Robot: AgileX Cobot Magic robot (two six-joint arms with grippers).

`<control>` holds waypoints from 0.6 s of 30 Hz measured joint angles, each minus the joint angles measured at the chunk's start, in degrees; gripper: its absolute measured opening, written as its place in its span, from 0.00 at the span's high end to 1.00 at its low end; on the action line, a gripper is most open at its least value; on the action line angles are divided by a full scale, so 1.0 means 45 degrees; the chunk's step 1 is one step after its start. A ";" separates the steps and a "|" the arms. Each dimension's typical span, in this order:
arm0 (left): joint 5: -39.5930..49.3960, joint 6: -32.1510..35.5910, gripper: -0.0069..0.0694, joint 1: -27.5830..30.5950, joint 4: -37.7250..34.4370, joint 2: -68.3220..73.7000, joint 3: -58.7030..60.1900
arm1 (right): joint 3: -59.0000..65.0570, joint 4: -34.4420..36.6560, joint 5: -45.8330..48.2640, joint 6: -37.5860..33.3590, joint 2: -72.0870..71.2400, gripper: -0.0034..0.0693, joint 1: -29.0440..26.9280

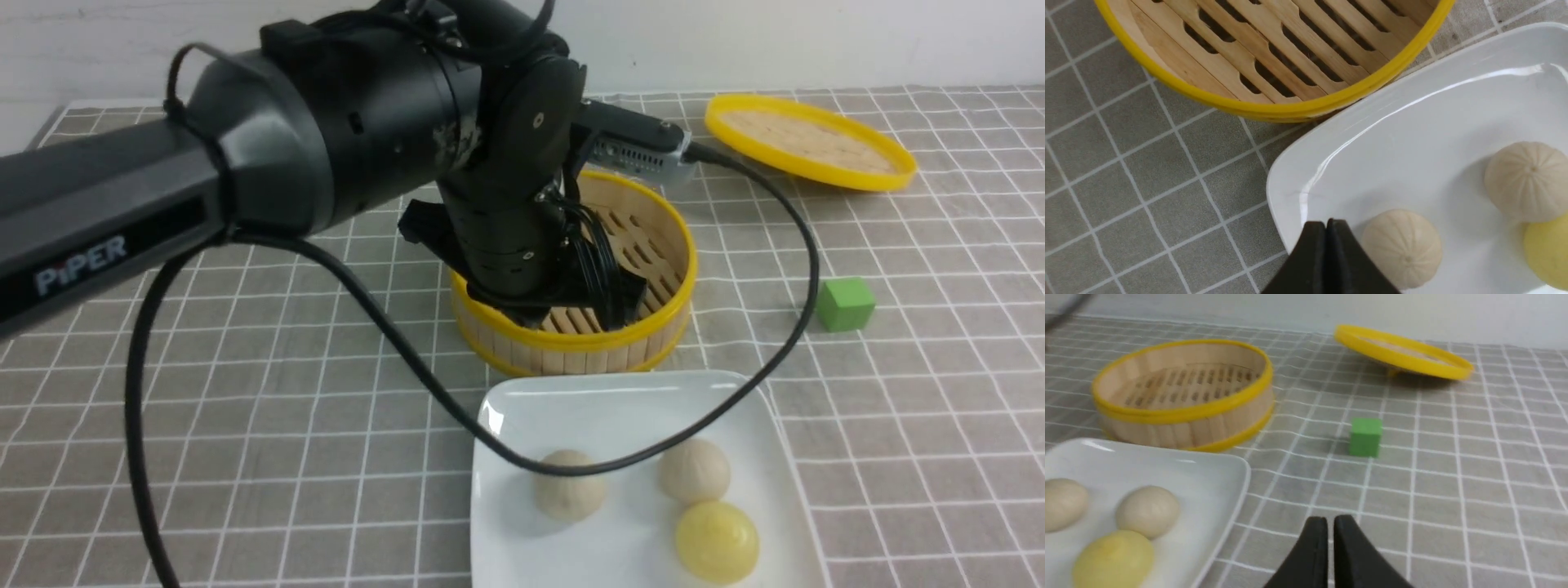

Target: Put the steamed buns into the plate on the grey tablecloth.

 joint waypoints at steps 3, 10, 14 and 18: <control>0.0234 0.0026 0.91 -0.0077 0.0243 -0.1280 0.0000 | 0.0873 -0.0003 0.0019 0.0011 -0.0082 0.88 -0.0934; 0.2036 0.0026 0.91 -0.0077 0.0994 -0.4500 -0.0084 | 0.1377 -0.0026 0.0103 0.0011 -0.0090 0.87 -0.1342; 0.2454 0.0029 0.91 -0.0077 0.1480 -0.5954 -0.0052 | 0.1377 -0.0030 0.0103 0.0011 -0.0090 0.86 -0.1355; 0.2454 -0.0123 0.91 -0.0077 0.1673 -0.8252 0.0992 | 0.1377 -0.0030 0.0103 0.0011 -0.0090 0.86 -0.1355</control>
